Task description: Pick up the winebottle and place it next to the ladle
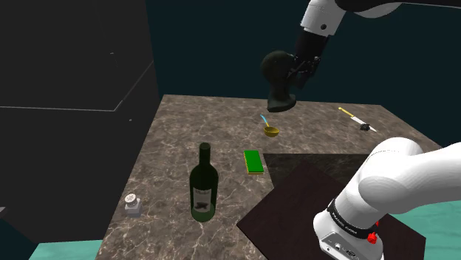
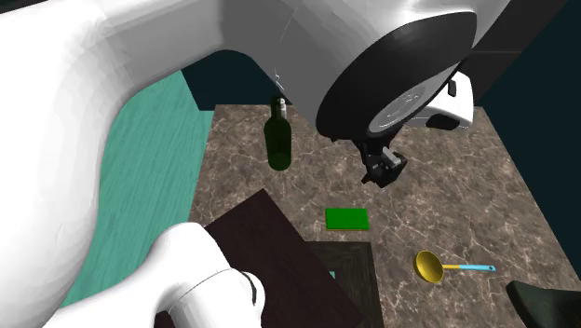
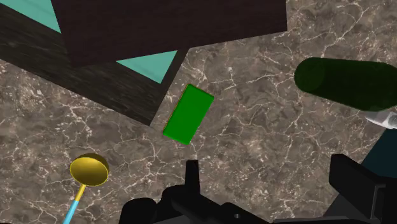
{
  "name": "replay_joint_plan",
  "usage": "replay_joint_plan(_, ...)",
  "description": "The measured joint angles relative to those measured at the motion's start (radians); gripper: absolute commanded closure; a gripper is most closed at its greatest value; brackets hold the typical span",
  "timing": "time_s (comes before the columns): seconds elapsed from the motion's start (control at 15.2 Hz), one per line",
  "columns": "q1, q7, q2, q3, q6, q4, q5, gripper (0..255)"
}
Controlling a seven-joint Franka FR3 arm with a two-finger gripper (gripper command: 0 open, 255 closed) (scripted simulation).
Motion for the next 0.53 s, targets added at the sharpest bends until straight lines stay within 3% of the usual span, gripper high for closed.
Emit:
replay_joint_plan(0.2, 0.007, 0.032, 0.005, 0.026, 0.008, -0.01, 0.015, 0)
replay_joint_plan(0.53, 0.039, 0.171, 0.065, 0.141, 0.046, -0.007, 0.083, 0)
